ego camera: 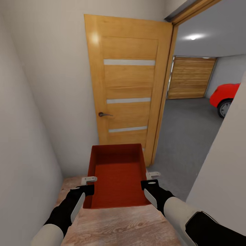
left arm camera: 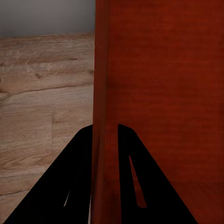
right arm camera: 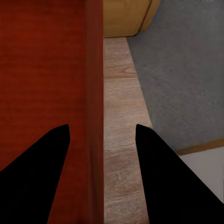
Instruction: Move the two storage containers from the living room to the garage. In the garage, place one container on the floor and stack the other container on top of it (either order is fine).
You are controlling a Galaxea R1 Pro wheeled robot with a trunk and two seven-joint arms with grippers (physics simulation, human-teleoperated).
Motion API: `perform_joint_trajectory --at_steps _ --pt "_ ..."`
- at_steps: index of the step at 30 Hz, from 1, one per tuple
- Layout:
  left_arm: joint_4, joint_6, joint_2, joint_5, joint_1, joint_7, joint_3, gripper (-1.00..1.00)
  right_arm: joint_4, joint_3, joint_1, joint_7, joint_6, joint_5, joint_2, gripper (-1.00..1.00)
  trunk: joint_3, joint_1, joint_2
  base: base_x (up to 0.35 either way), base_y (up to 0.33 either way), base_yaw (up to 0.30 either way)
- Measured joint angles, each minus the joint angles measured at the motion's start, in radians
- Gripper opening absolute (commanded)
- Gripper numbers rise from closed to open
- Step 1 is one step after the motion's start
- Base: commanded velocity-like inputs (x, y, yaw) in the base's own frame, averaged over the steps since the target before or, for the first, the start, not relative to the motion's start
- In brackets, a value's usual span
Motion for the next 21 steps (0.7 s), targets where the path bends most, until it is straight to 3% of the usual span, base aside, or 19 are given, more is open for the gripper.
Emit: perform_joint_trajectory --at_steps 12,21 --pt "0.000 0.000 -0.001 -0.001 0.000 0.001 -0.001 -1.00 0.000 0.000 0.000 0.002 0.000 0.000 -0.001 -1.00 0.000 0.000 0.000 0.209 0.184 -0.008" --pt "-0.001 0.002 -0.002 -0.004 0.000 0.000 0.000 -1.00 0.000 -0.002 0.000 0.002 0.000 0.001 -0.001 -1.00 0.000 0.000 0.000 0.013 0.012 -0.207"
